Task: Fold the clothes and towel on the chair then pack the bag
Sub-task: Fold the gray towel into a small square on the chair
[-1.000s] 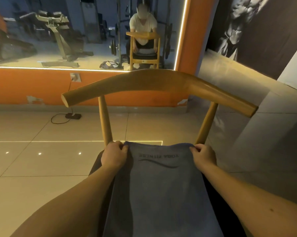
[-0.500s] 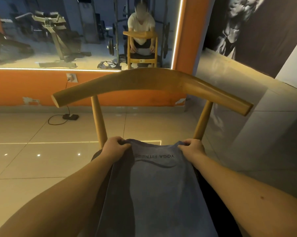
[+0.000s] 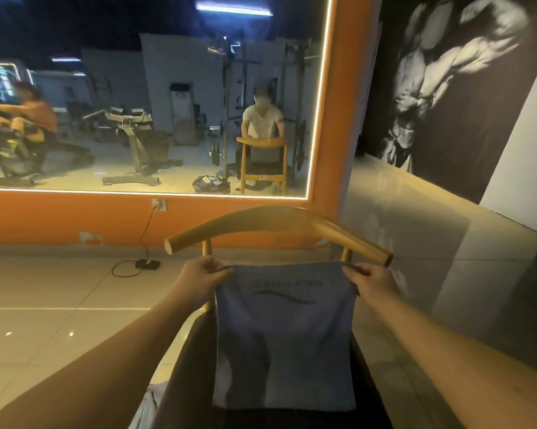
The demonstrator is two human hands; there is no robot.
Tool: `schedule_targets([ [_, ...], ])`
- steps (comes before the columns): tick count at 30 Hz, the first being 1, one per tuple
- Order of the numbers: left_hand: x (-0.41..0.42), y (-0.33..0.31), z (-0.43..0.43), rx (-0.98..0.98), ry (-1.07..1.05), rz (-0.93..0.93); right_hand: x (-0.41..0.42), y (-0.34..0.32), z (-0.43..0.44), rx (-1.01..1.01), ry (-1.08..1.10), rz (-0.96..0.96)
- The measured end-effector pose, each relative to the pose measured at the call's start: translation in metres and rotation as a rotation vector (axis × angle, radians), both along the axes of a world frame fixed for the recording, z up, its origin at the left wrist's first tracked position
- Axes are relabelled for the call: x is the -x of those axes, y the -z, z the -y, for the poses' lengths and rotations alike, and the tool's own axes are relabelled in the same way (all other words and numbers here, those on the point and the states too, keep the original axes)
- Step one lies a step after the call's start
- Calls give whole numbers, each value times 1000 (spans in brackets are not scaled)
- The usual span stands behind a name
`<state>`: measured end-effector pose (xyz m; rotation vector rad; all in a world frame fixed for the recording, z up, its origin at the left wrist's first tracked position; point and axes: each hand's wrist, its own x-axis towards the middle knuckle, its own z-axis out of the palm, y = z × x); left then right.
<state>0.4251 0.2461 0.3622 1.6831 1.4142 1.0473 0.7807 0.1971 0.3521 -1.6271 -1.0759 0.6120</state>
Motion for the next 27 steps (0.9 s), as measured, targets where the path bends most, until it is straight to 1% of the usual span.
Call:
schedule_targets([
  [6, 19, -77, 77, -105, 79, -71, 6, -66, 71, -64, -65, -63],
  [9, 26, -111, 113, -178, 113, -128, 10, -90, 108, -56, -152, -54],
  [12, 29, -135, 146, -221, 137, -176, 8, -101, 140, 27, -230, 111],
  [14, 32, -148, 164, -257, 152, -193, 7, -104, 158, 82, -223, 230],
  [15, 34, -152, 172, -272, 159, -210, 7, -106, 167, 94, -210, 259],
  [17, 39, -157, 187, -306, 162, -266, 7, -110, 182, 88, -187, 239],
  [19, 43, -158, 199, -325, 152, -310, 8, -114, 197, 102, -186, 163],
  [24, 44, -163, 225, -376, 192, -304, 15, -124, 229, 203, -229, 139],
  [27, 47, -164, 234, -329, 239, -335, 15, -128, 241, 213, -264, 114],
])
